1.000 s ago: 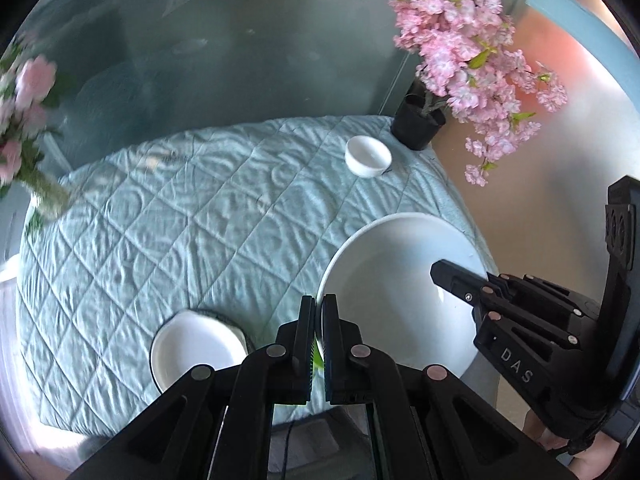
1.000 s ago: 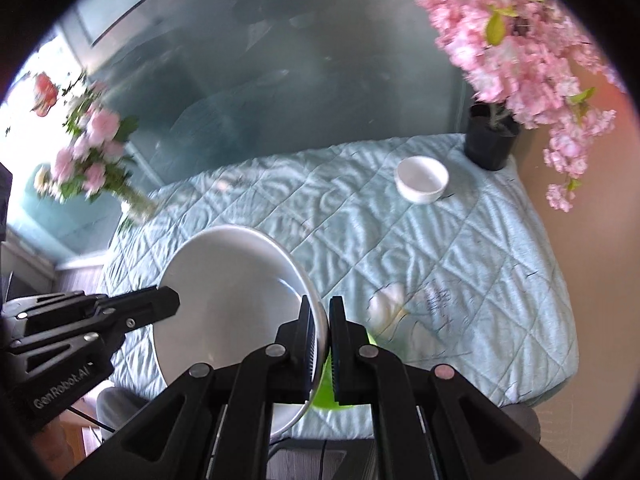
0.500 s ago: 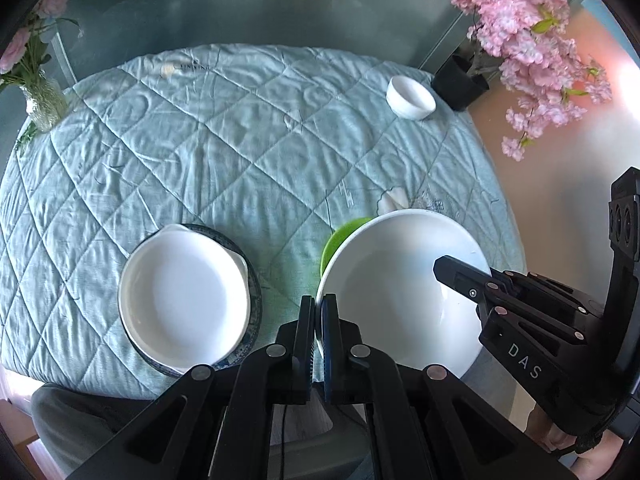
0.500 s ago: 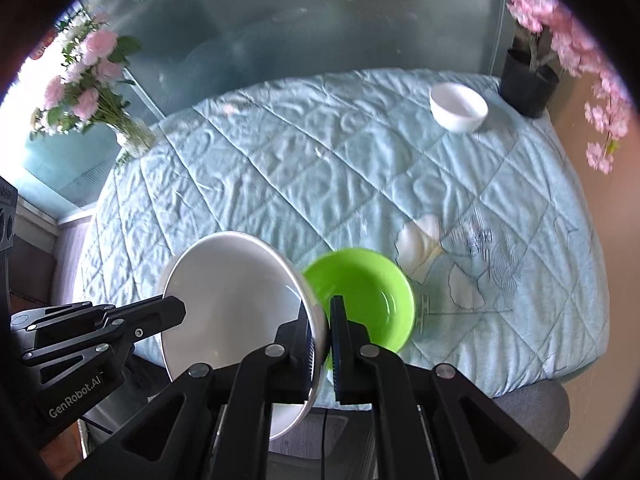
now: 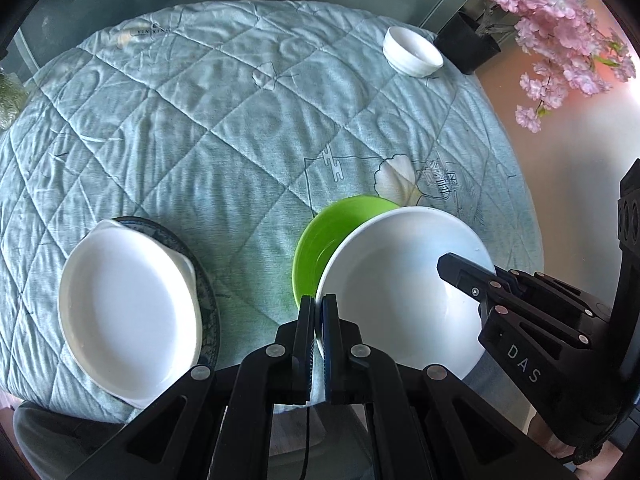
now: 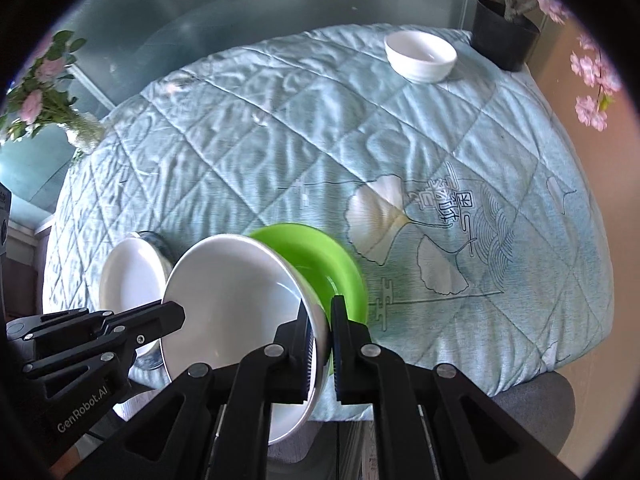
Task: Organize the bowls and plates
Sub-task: 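Carry the white bowl over the green bowl and lower it inside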
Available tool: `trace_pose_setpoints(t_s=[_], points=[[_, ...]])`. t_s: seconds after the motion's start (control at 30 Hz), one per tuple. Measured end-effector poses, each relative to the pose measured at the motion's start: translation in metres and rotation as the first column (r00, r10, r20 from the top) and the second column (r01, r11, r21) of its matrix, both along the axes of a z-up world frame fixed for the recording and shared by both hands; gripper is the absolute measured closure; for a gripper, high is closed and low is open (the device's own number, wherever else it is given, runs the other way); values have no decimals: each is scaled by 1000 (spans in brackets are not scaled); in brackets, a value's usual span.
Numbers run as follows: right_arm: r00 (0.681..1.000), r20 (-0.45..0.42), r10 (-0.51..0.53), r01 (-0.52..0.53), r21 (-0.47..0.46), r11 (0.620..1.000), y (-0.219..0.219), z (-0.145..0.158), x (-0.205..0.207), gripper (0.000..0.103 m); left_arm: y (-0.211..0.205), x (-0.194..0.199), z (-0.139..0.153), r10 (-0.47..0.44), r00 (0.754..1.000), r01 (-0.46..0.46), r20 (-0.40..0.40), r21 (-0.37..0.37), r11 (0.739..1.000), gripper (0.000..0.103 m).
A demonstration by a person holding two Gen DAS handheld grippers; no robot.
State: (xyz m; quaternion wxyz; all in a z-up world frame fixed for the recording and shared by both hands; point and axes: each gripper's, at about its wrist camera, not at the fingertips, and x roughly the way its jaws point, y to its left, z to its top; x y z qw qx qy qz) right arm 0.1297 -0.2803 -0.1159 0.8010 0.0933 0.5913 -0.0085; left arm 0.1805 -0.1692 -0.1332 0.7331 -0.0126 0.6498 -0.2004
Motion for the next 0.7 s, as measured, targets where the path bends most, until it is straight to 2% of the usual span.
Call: trace_pose_setpoints(t_s=[0.27,0.47,0.7], points=[[1000,-26,-13,12,-37,999,-2,-22,10,95,-11,17,-33,2,1000,-2,-30,21,1000,102],[999,-32,-22,20,-53,998,-1,-31,15,95,-13,23,-43,1,999,0,-39,20,1000,102],[999,-31,-32,29,-86,996,2,-33,17,95,-7,30,-43,16,999,-17,-47,-17,1000,102]])
